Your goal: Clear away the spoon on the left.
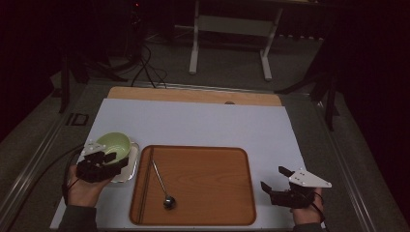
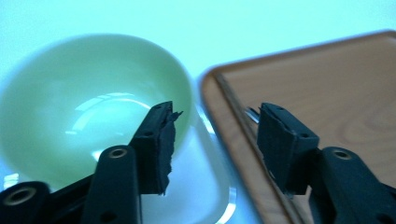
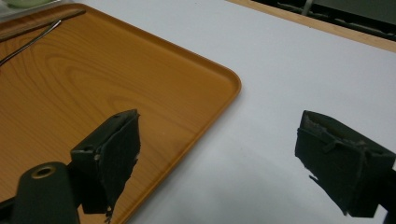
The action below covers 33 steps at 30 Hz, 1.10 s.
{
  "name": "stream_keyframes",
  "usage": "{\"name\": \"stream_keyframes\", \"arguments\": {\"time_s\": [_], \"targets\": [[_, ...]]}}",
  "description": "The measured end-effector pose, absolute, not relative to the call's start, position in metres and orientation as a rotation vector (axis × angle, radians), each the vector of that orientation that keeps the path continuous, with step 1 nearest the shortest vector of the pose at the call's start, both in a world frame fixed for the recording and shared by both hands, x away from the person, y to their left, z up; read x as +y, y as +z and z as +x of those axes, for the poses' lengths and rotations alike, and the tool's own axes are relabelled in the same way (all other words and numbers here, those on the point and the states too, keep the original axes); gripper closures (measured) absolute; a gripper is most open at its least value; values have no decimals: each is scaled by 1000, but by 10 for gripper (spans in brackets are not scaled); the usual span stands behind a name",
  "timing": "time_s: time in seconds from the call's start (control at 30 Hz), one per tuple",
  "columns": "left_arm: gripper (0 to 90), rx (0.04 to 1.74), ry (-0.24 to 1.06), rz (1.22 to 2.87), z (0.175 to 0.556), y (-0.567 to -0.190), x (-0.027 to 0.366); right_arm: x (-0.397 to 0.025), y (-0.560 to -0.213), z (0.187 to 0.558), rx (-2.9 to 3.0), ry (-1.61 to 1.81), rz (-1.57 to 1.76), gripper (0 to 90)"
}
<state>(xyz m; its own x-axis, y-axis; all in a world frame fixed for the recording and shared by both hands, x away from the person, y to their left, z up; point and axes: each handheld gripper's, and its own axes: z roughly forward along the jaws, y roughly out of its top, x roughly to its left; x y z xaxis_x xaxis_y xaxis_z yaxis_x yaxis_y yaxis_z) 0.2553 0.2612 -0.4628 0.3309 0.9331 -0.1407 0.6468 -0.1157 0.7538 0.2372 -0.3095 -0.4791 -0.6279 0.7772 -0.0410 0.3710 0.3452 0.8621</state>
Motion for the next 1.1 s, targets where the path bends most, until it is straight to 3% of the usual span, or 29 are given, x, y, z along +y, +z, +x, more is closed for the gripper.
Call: {"name": "stream_keyframes", "arguments": {"time_s": [0.33,0.6,0.93,1.1], "targets": [[323,1521,601,1788,268,-461,289,-309,-479,237,2165,1213,1005,134],[285,1639,589,1724,279,-469,305,-310,-479,237,2164,1215,1006,134],[390,1788,562,1672,288,-484,314,-309,-479,237,2166,1213,1003,134],[485,1816,515,1660,290,-491,317,-309,-480,237,2168,1213,1002,134]]}}
